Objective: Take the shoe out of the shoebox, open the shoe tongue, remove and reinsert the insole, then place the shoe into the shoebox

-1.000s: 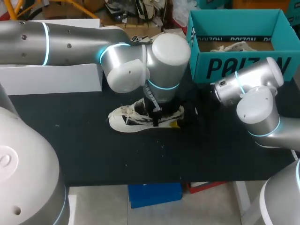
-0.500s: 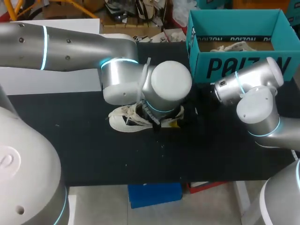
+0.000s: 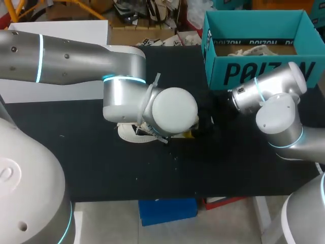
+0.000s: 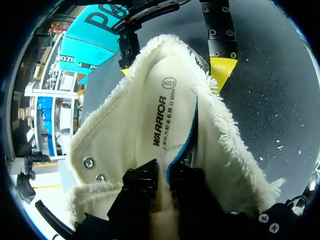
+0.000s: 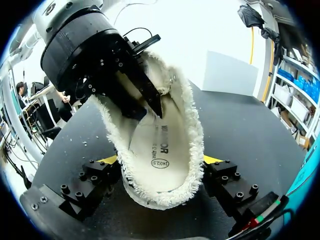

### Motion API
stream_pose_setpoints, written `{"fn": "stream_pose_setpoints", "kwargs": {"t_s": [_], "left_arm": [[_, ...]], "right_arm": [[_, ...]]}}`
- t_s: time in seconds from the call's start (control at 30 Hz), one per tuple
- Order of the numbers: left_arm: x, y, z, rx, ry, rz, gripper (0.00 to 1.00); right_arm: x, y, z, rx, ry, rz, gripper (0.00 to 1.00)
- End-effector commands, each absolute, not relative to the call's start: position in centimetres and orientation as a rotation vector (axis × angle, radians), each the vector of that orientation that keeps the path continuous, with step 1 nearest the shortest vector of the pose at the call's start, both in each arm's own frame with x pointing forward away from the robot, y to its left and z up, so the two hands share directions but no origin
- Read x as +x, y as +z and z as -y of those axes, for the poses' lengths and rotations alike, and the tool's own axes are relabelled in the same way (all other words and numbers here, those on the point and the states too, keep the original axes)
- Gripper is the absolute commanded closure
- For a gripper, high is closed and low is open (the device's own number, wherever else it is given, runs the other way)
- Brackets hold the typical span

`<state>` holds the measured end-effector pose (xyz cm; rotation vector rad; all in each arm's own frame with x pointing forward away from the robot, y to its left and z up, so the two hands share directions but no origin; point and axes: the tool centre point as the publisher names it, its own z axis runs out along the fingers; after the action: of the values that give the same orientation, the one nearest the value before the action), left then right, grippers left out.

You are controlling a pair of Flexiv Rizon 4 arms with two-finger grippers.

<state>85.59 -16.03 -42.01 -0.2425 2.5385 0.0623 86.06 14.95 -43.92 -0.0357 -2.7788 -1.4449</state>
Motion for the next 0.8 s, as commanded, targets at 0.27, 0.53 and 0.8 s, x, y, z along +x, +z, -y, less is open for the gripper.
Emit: {"fn": "stream_pose_setpoints", "kwargs": {"t_s": [0.27, 0.53, 0.8], "left_arm": [[86.6, -43.3, 15.1, -0.235, -0.012, -2.700, 1.00], [86.6, -41.1, 14.8, -0.249, -0.110, -2.735, 1.00], [86.3, -39.4, 15.1, -0.254, -0.208, -2.751, 1.00]], "right_arm": [[86.1, -44.2, -14.8, -0.038, -1.443, 2.779, 1.00], [86.1, -44.2, -14.8, -0.038, -1.443, 2.779, 1.00], [86.1, -44.2, -14.8, -0.038, -1.443, 2.779, 1.00]]}}
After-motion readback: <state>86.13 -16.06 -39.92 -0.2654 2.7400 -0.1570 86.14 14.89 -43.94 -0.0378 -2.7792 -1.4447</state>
